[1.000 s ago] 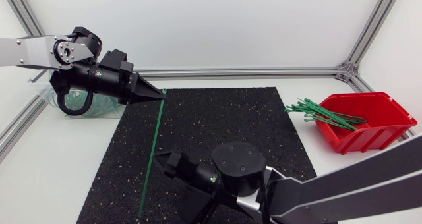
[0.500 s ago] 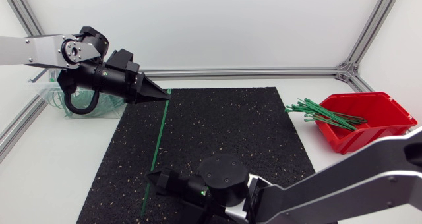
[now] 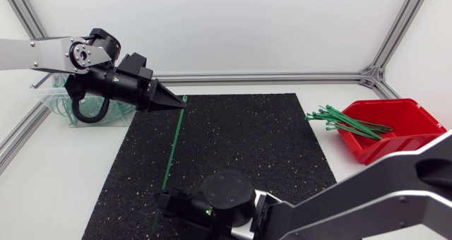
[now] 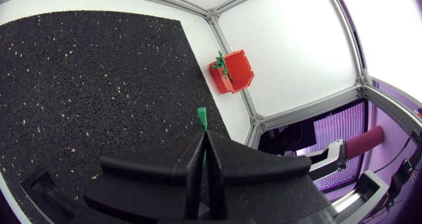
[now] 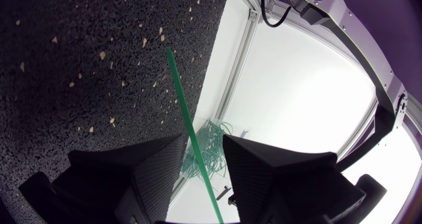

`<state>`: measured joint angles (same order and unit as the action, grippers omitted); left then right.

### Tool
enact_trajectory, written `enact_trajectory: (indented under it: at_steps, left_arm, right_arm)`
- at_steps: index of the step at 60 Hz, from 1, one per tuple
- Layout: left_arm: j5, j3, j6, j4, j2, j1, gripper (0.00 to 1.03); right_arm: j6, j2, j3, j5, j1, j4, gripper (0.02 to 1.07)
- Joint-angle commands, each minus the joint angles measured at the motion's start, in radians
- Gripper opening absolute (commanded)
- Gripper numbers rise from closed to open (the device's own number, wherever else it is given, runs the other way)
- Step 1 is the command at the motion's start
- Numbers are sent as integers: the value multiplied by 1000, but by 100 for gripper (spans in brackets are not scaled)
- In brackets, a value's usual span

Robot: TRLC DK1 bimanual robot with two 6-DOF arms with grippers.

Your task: Take a green cable tie from the red box, thread the tail through the head to close it, then place it in the transparent bin on the left.

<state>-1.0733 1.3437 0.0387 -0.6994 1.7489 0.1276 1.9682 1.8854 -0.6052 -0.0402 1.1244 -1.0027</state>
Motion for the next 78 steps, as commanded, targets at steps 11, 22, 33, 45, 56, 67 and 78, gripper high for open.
enact_trajectory:
  at_steps: [11, 22, 33, 45, 56, 67, 78]
  left_arm:
    - [-13, 31, 23, -12, 18, 9, 3]
    - [-13, 31, 24, -12, 18, 3, 3]
    - [-13, 29, 26, -12, 17, 4, 3]
    - [-13, 32, 26, -12, 18, 12, 3]
    - [-13, 31, 26, -14, 14, 17, 3]
    - [-13, 29, 26, -14, 9, 15, 3]
    - [-13, 26, 26, -14, 4, 17, 3]
  right_arm:
    - [26, 12, 24, 17, 18, -19, 32]
    - [23, 12, 38, 31, 38, -19, 29]
    - [21, 7, 45, 36, 41, -19, 24]
    - [20, 6, 45, 40, 41, -19, 20]
    - [18, 24, 35, 48, 37, -19, 20]
    - [18, 35, 35, 56, 40, -19, 32]
    - [15, 41, 25, 66, 52, -19, 34]
